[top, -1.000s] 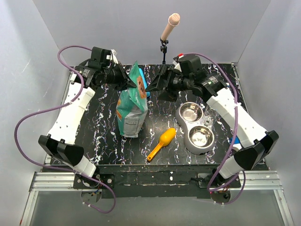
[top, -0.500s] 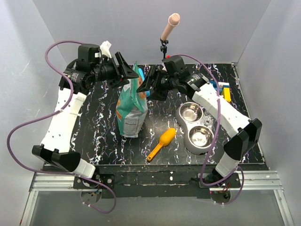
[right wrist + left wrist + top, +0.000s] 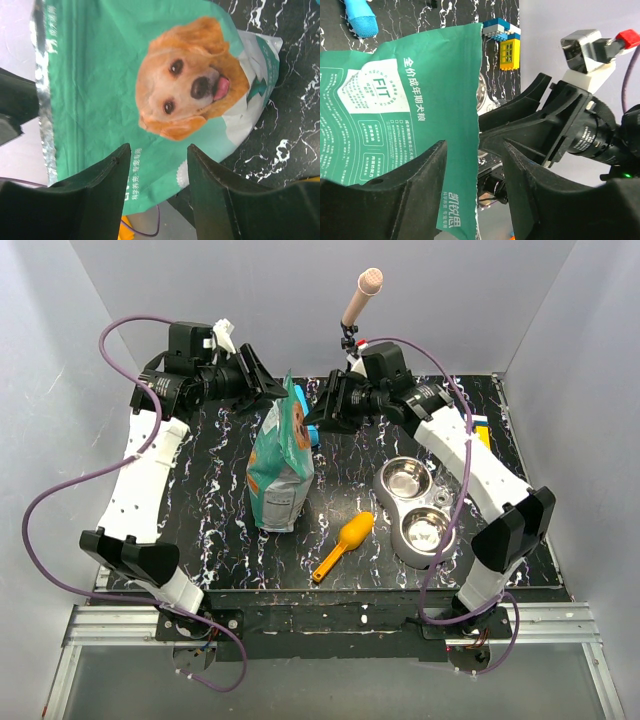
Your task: Serve the pet food
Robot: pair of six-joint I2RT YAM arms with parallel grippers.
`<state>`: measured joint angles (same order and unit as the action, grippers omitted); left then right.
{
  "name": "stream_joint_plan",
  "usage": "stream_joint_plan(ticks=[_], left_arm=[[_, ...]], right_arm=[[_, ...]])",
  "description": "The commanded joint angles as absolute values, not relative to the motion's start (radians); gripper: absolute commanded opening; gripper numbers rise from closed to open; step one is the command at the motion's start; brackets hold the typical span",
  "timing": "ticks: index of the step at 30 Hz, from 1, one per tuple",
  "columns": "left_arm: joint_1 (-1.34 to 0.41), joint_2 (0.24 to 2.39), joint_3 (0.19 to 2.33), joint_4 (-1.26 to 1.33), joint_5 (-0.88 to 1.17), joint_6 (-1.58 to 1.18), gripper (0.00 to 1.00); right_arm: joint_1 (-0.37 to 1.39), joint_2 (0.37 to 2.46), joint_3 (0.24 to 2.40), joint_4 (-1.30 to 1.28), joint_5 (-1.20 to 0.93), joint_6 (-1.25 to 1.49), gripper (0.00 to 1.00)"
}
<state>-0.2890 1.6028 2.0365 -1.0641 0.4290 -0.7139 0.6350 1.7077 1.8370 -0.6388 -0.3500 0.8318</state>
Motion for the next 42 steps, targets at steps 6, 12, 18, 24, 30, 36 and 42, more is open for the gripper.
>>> stream_joint_plan(ticks=[6, 12, 18, 24, 30, 36, 42], left_arm=[[-0.233, 1.574, 1.980, -0.991, 0.455, -0.733, 0.33], [-0.198, 1.585, 1.948, -0.937, 0.517, -0.746, 0.28], [-0.196, 1.624, 1.960, -0.925, 0.563, -0.749, 0.21], [-0.198, 1.594, 1.971, -0.897, 0.568, -0.746, 0.63], [-0.198, 1.597, 1.977, -0.908, 0.557, -0.738, 0.51], [-0.198, 1.585, 1.931, -0.916, 0.565, -0.733, 0.39], [-0.199, 1.571, 1.899, -0.913, 0.577, -0.730, 0.37]], right_arm=[[0.637, 1.796, 2.089, -0.773, -0.357, 0.761, 0.61], [0.638, 1.822, 2.123, -0.765, -0.376, 0.799, 0.60], [0.640, 1.848, 2.190, -0.811, -0.322, 0.831, 0.60], [0.640, 1.847, 2.198, -0.804, -0.313, 0.842, 0.60], [0.640, 1.851, 2.203, -0.798, -0.324, 0.847, 0.60], [0.652, 1.850, 2.218, -0.810, -0.304, 0.838, 0.60], [0.666, 1.850, 2.214, -0.822, -0.293, 0.835, 0.60]])
